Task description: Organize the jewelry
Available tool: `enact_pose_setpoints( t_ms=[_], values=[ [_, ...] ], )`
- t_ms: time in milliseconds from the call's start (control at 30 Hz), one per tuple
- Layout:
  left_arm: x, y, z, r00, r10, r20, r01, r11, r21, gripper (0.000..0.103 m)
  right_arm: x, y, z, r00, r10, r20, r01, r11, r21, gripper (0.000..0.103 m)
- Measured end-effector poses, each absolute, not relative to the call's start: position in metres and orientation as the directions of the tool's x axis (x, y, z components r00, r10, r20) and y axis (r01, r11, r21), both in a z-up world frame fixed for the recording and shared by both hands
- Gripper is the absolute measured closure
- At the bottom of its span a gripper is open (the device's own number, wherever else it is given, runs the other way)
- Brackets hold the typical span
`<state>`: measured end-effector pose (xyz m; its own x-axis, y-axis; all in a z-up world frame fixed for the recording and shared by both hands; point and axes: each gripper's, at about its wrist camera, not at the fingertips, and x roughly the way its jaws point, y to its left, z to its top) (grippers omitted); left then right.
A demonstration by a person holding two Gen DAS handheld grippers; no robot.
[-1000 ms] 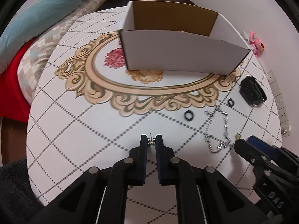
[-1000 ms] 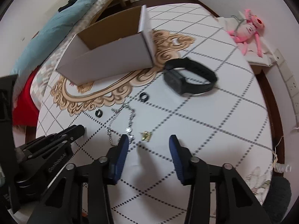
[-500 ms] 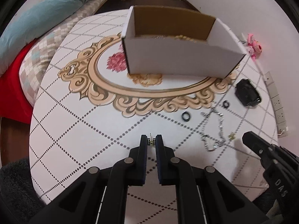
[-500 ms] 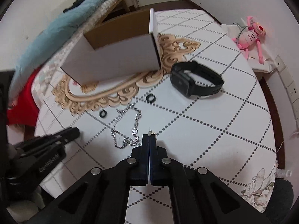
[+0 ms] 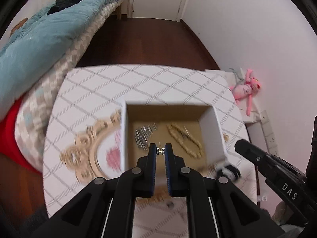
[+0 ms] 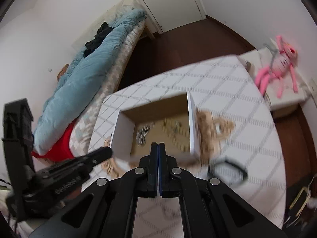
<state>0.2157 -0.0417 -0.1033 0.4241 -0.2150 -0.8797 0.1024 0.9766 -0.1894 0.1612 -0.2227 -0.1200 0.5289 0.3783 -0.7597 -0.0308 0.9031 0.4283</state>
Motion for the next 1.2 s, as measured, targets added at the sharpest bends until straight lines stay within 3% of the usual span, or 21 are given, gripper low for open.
enact_pose_setpoints(
  t_ms=[333, 367, 400, 433, 467, 533, 633, 800, 867, 933, 1000, 1200],
  values=[
    [0.283, -0.039, -0.126, 0.327, -0.121, -0.937, 0.081, 0.992, -0.1, 0.088, 0.255, -0.206, -0.149, 0.359, 0.266, -0.895, -0.045, 0.962, 0.268, 0.1],
    [0.284, -0.038, -0.127, 0.328, -0.108, -0.938, 0.074, 0.993, -0.089, 0.075, 0.257, -0.207, -0.149, 0.356, 0.258, -0.898, -0.04, 0.965, 0.261, 0.097],
    [0.286, -0.036, -0.126, 0.333, -0.103, -0.937, 0.072, 0.994, -0.083, 0.057, 0.259, -0.207, -0.148, 0.358, 0.247, -0.9, -0.036, 0.967, 0.251, 0.086],
    [0.284, -0.033, -0.124, 0.346, -0.098, -0.933, 0.066, 0.995, -0.08, 0.048, 0.259, -0.209, -0.146, 0.365, 0.238, -0.9, -0.033, 0.969, 0.243, 0.073],
    [0.282, -0.03, -0.122, 0.358, -0.087, -0.93, 0.052, 0.996, -0.073, 0.032, 0.258, -0.21, -0.143, 0.378, 0.227, -0.897, -0.03, 0.972, 0.233, 0.068],
    [0.279, -0.025, -0.12, 0.373, -0.083, -0.924, 0.038, 0.997, -0.074, 0.031, 0.257, -0.213, -0.14, 0.389, 0.225, -0.893, -0.03, 0.972, 0.232, 0.059],
    [0.274, -0.02, -0.121, 0.372, -0.068, -0.926, 0.017, 0.998, -0.066, 0.03, 0.25, -0.215, -0.136, 0.404, 0.206, -0.892, -0.022, 0.976, 0.215, 0.057],
    [0.259, -0.014, -0.121, 0.387, -0.034, -0.921, -0.003, 0.999, -0.039, 0.005, 0.235, -0.226, -0.134, 0.42, 0.231, -0.878, 0.005, 0.967, 0.256, 0.057],
    [0.248, -0.015, -0.119, 0.413, -0.016, -0.91, 0.002, 1.0, -0.017, 0.0, 0.226, -0.227, -0.133, 0.428, 0.212, -0.879, 0.002, 0.972, 0.236, 0.052],
    [0.238, -0.016, -0.117, 0.439, -0.006, -0.898, 0.006, 1.0, -0.004, 0.0, 0.215, -0.224, -0.134, 0.432, 0.178, -0.884, -0.011, 0.981, 0.192, 0.016],
    [0.23, -0.018, -0.116, 0.46, 0.006, -0.888, 0.007, 1.0, 0.011, 0.0, 0.205, -0.216, -0.134, 0.438, 0.133, -0.889, -0.024, 0.99, 0.136, 0.002],
    [0.209, -0.02, -0.104, 0.491, 0.001, -0.871, 0.0, 1.0, 0.001, 0.0, 0.175, -0.204, -0.114, 0.516, 0.074, -0.853, -0.042, 0.997, 0.062, 0.0]
  ],
)
